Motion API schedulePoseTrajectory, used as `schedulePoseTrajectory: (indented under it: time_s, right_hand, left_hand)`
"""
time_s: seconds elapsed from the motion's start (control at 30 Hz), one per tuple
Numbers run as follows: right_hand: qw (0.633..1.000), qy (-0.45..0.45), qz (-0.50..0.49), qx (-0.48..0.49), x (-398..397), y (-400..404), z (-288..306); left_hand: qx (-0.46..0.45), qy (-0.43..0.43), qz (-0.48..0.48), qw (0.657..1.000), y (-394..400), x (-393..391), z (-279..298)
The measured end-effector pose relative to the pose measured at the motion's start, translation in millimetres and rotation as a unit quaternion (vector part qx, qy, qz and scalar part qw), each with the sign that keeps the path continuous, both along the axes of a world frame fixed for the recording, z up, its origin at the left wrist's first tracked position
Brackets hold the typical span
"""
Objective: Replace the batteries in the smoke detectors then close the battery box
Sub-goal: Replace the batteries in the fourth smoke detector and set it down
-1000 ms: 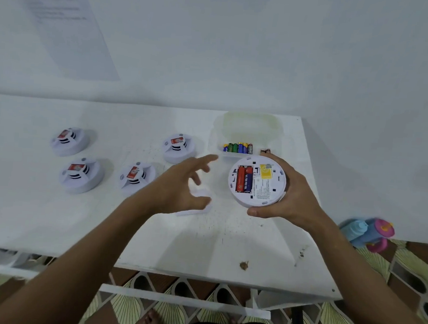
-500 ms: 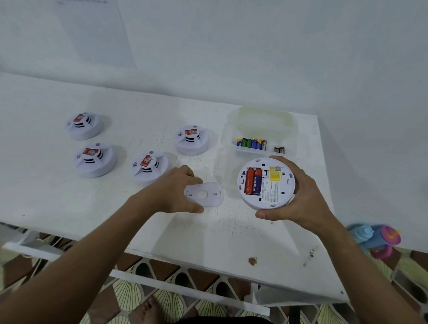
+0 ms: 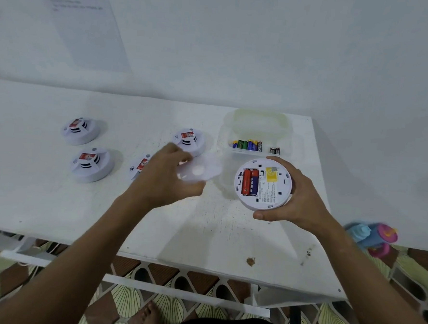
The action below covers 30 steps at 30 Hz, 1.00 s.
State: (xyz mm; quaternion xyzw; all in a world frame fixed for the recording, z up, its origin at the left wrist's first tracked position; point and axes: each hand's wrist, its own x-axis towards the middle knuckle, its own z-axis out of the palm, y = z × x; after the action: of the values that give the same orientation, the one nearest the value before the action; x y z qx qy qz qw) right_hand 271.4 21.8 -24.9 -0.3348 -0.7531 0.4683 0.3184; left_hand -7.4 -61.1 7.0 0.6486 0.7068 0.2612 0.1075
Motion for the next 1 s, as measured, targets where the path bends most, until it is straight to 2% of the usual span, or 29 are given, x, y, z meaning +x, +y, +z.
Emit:
schedulePoseTrajectory:
  time_s: [0.03, 0.1, 0.17, 0.33, 0.83, 1.0]
  right_hand:
    - [1.0, 0.001, -0.001, 0.002, 0, -1, 0]
    - [1.0, 0.008, -0.001, 0.002, -1, -2, 2]
    - [1.0, 0.02, 0.001, 0.003, -3, -3, 4]
    - [1.0, 0.021, -0.003, 0.003, -3, -4, 2]
    - [1.0, -0.001, -0.014, 0.004, -2, -2, 0]
    - [1.0, 0.022, -0.009, -0.004, 0, -1, 4]
  left_hand:
    - [0.036, -0.007, -0.02, 0.999, 0, 8, 12]
    - [0.05, -0.005, -0.088, 0.995, 2, 28, 30]
    - [0.017, -0.012, -0.141, 0.99, 6, 46, 38]
    - [-0.035, -0.023, -0.184, 0.982, 22, 73, 42]
    - [-0.112, 0.015, -0.179, 0.977, 37, 72, 43]
    - [-0.137, -0.044, -0.196, 0.97, 36, 68, 45]
